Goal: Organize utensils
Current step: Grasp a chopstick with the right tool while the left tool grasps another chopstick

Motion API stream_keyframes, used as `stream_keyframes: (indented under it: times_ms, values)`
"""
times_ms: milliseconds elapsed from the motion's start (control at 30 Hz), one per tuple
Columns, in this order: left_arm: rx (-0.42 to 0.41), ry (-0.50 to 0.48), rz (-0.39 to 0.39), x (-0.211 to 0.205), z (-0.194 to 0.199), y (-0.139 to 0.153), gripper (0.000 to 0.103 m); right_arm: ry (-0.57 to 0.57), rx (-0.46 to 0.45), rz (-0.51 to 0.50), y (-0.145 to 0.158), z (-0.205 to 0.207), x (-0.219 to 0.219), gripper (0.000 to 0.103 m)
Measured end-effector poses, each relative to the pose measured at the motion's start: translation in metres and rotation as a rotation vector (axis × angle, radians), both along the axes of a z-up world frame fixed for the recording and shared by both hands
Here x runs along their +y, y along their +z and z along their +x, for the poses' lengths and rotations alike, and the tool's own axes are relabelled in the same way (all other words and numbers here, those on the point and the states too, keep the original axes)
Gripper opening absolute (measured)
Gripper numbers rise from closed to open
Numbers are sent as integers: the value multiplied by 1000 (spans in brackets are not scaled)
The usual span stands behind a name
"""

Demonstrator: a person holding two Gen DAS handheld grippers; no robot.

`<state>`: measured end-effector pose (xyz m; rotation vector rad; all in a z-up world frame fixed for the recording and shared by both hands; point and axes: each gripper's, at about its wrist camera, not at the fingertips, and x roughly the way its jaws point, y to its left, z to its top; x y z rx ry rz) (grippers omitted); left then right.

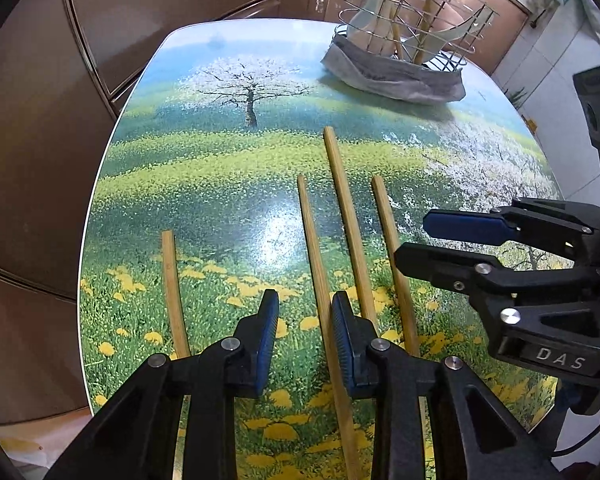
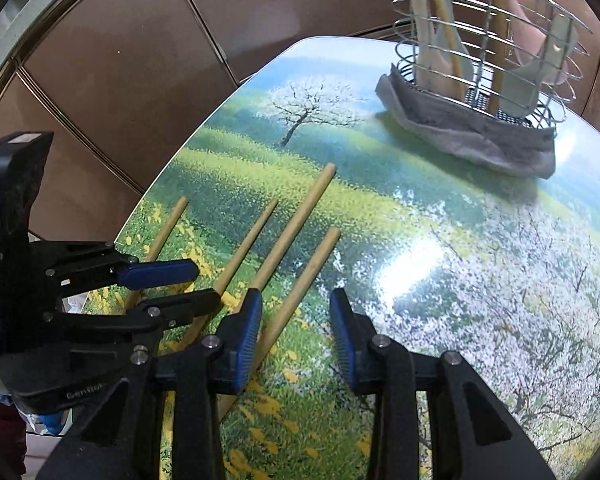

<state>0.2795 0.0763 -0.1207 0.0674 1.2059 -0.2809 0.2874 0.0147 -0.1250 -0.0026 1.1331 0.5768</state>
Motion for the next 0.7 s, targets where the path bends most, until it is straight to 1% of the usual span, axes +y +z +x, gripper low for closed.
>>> stream_keyframes:
  times_ms: [133,167,233,300,333,433,467,500,567,700]
  values:
    - [-3,-9,22,-2,-1,-1,27,7,17,-24,-8,7,8,33]
    - [-4,-14,31,-3,-2,-1,27,10,12,-26,-9,8,10,30]
    - [-6,-20,38,-4,-2,-1,27,25,10,-43,-10,10,13,29]
    - [-5,-22,36,-4,-2,-2,26,54,-2,-82,-10,11,17,24]
    - [-3,-21,35,-4,-2,-2,26,71,-7,-100,-11,12,18,18]
    - [-3,-23,47,-4,-1,-3,24,112,-7,-126,-13,13,17,14]
    - [-3,-23,55,-4,-1,-2,21,132,-14,-144,-13,11,16,12]
    - [-3,-24,63,-4,-1,-3,18,150,-18,-155,-13,10,16,11]
    - [-2,-28,75,-5,-1,-3,15,178,-19,-170,-13,9,14,8]
    - [9,-34,102,-8,2,-3,15,238,-14,-217,-12,8,17,7]
